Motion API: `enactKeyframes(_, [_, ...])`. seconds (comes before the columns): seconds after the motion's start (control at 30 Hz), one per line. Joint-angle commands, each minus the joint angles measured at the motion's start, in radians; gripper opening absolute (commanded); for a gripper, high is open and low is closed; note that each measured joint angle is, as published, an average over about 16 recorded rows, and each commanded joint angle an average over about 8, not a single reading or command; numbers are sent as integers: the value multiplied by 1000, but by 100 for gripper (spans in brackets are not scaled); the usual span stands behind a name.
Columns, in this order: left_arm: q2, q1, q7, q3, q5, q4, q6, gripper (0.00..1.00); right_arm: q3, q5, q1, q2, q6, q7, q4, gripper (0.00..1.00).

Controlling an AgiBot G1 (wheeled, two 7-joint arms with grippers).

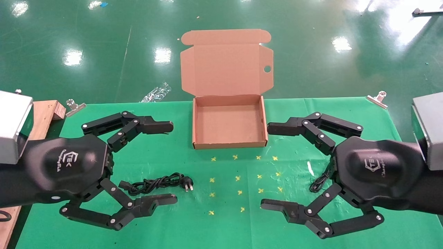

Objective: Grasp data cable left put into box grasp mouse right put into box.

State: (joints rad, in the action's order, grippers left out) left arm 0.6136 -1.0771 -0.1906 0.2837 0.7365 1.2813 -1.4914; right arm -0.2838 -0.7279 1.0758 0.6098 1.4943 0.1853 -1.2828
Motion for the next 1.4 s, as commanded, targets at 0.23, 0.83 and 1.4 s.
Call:
enactKeyframes(0.23, [0,0,0,0,0,0,0,100,0,0,0,0,0,0,0,100])
enactKeyframes(0.83, [0,0,0,0,0,0,0,100,0,0,0,0,0,0,0,100])
enactKeyframes(1.4, [0,0,0,0,0,0,0,100,0,0,0,0,0,0,0,100])
